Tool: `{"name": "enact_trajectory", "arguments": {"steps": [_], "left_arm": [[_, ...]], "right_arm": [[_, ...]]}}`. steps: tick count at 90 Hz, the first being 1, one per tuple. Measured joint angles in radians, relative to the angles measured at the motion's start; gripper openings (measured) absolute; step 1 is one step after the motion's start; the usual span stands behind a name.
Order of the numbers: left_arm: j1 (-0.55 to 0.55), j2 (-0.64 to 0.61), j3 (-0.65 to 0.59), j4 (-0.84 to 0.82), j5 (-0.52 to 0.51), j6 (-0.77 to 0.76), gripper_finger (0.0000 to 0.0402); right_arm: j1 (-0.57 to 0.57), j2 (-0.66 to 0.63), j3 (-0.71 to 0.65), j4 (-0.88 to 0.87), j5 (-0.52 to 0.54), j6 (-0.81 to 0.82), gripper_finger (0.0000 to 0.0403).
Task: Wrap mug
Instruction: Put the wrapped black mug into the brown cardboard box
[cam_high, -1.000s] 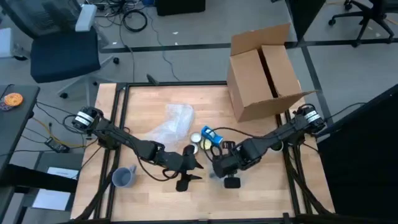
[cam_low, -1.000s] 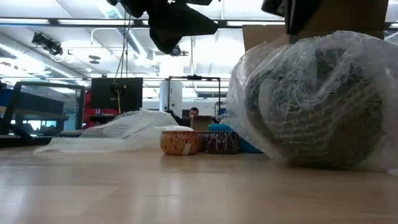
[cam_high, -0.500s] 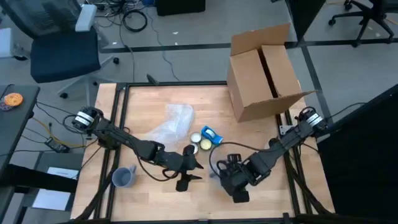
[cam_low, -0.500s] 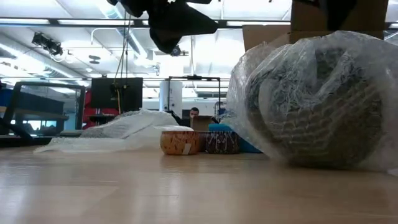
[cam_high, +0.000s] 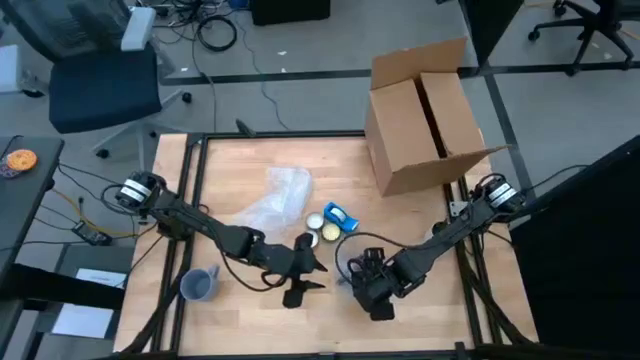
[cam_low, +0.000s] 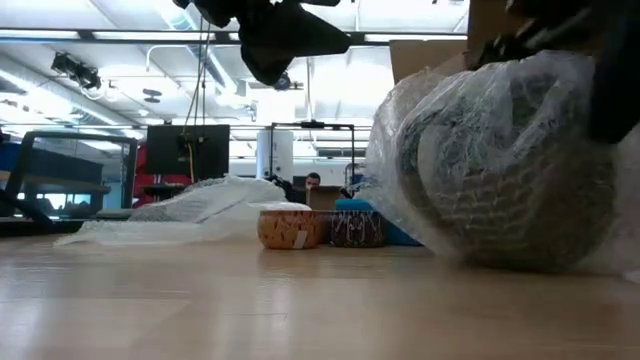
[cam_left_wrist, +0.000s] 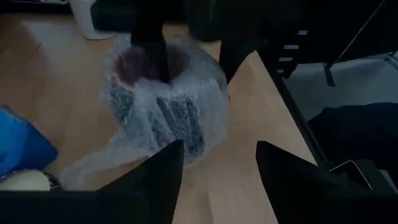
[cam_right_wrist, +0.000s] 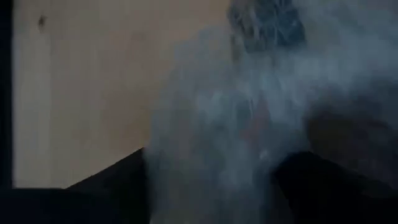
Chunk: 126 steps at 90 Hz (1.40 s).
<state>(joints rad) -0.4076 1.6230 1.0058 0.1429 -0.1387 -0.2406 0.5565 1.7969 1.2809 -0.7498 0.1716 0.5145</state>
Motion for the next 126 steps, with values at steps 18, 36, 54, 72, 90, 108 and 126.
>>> {"name": "enact_trajectory", "arguments": {"steps": [18,36,54,72,90,108,126], "left_arm": [[0.0,0.0,0.0,-0.001,0.0,0.0,0.0188],[0.0,0.0,0.0,-0.006,0.0,0.0,0.0188],[0.0,0.0,0.0,-0.007,0.0,0.0,0.0188],[0.0,0.0,0.0,-0.008,0.0,0.0,0.0188],[0.0,0.0,0.0,-0.045,0.019,-0.039,0.0188],[-0.001,-0.023,0.0,-0.248,0.102,-0.131,0.0188],[0.0,-0.032,0.0,-0.453,0.133,-0.272,0.0188]], "right_arm": [[-0.049,-0.003,-0.083,0.048,0.006,-0.001,0.0231],[-0.076,-0.004,-0.091,0.07,-0.018,0.0,0.0191],[-0.085,-0.003,-0.092,0.08,-0.063,-0.052,0.014],[-0.084,-0.002,-0.092,0.121,-0.063,-0.075,0.0053],[-0.057,0.008,-0.036,0.107,-0.042,-0.127,0.0029],[-0.006,-0.003,0.145,-0.041,0.012,-0.118,0.0026],[0.049,-0.004,0.404,-0.108,0.047,-0.197,0.0025]]}}
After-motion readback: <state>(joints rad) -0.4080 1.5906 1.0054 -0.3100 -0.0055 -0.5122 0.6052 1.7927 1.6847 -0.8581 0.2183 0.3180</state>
